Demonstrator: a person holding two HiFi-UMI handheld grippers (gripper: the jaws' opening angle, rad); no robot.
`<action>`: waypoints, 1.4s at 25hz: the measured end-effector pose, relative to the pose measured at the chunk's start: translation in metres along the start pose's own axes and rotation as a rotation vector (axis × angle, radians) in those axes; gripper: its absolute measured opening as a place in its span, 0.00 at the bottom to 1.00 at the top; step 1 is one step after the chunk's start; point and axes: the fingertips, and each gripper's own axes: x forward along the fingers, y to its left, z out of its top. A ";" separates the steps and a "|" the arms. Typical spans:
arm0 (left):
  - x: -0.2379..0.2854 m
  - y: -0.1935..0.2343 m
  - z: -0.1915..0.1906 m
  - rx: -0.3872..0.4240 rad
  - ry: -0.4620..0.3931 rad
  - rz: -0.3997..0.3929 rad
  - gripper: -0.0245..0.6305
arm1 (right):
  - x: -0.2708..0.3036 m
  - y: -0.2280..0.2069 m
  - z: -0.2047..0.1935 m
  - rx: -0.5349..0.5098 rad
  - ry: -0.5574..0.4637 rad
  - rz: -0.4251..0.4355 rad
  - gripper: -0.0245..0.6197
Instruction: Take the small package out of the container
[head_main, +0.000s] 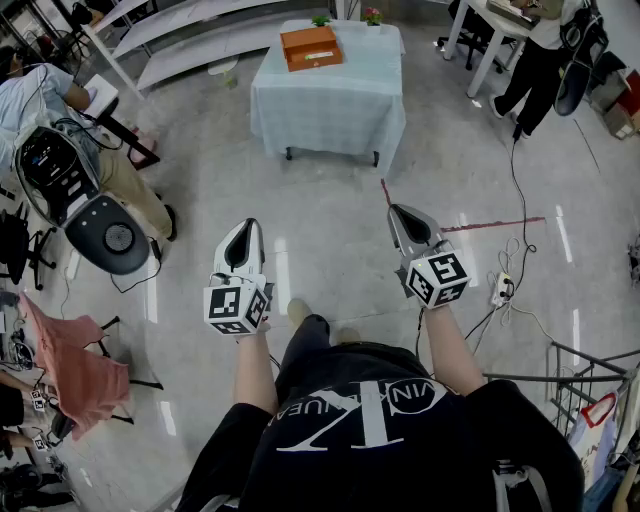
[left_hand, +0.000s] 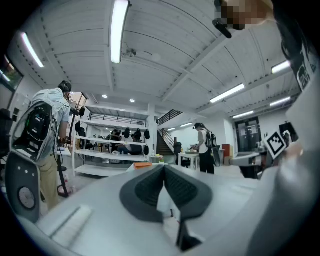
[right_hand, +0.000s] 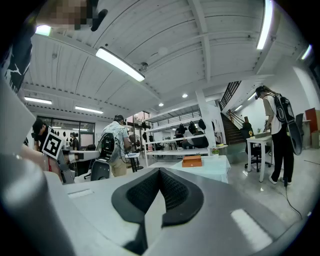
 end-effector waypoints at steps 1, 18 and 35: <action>-0.002 0.000 -0.001 0.001 -0.001 0.007 0.04 | -0.001 0.001 -0.002 -0.001 0.001 -0.001 0.04; 0.017 0.005 -0.008 0.009 0.008 0.041 0.04 | 0.013 -0.016 -0.009 -0.005 0.009 0.007 0.04; 0.165 0.061 -0.004 -0.001 0.044 -0.032 0.04 | 0.126 -0.091 0.008 0.106 -0.002 -0.060 0.19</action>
